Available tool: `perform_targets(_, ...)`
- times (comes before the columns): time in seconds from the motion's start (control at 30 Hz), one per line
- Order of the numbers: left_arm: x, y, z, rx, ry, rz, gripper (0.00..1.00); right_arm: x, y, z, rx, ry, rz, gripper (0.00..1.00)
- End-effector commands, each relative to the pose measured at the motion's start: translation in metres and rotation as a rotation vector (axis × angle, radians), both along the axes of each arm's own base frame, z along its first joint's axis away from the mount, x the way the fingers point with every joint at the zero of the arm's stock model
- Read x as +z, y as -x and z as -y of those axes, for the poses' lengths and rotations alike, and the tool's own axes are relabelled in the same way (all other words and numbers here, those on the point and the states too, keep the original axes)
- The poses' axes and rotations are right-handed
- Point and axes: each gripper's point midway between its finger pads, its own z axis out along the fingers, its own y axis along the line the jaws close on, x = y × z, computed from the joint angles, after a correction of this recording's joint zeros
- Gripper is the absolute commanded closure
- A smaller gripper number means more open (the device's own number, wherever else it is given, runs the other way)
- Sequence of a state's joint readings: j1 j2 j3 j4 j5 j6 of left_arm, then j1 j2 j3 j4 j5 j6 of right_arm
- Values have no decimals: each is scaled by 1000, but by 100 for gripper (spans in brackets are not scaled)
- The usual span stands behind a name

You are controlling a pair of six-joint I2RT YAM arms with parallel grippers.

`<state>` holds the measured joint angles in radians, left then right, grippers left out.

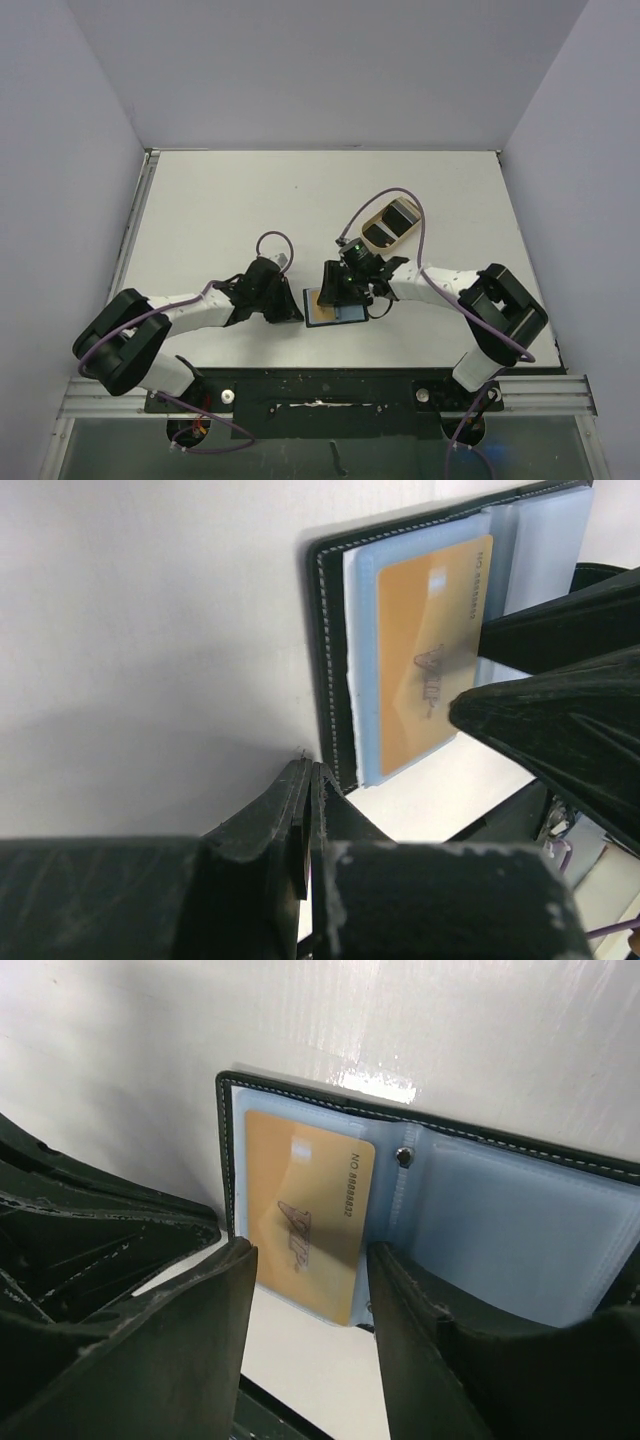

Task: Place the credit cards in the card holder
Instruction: Insert the credit card into the card holder, then pick up the credit card from the storage box.

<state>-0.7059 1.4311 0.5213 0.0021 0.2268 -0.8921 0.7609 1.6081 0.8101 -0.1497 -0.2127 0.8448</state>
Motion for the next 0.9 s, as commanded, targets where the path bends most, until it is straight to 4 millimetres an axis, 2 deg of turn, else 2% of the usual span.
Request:
perform_targets(0.0, 2, -8, -14, 18, -62, 38, 100, 40, -27, 5, 19, 74, 155, 49)
perform_targets(0.13, 8, -12, -20, 35, -81, 53, 100, 63, -47, 16, 32, 116, 231, 47)
perform_targets(0.23, 14, -16, -21, 47, -69, 74, 97, 77, -75, 37, -9, 191, 323, 46)
perform_targets(0.43, 39, -21, -13, 35, -11, 108, 68, 106, -140, 89, -45, 363, 498, 44)
perform_targets(0.57, 61, -26, -11, 30, 10, 161, 59, 124, -182, 124, -83, 527, 575, 42)
perform_targets(0.73, 88, -28, -4, -20, 73, 201, 53, 124, -224, 163, -115, 665, 614, 41)
perform_targets(0.83, 95, -25, -4, -45, 88, 218, 52, 114, -243, 183, -111, 707, 586, 41)
perform_targets(0.87, 105, -29, -3, -46, 101, 241, 52, 110, -247, 186, -98, 717, 577, 40)
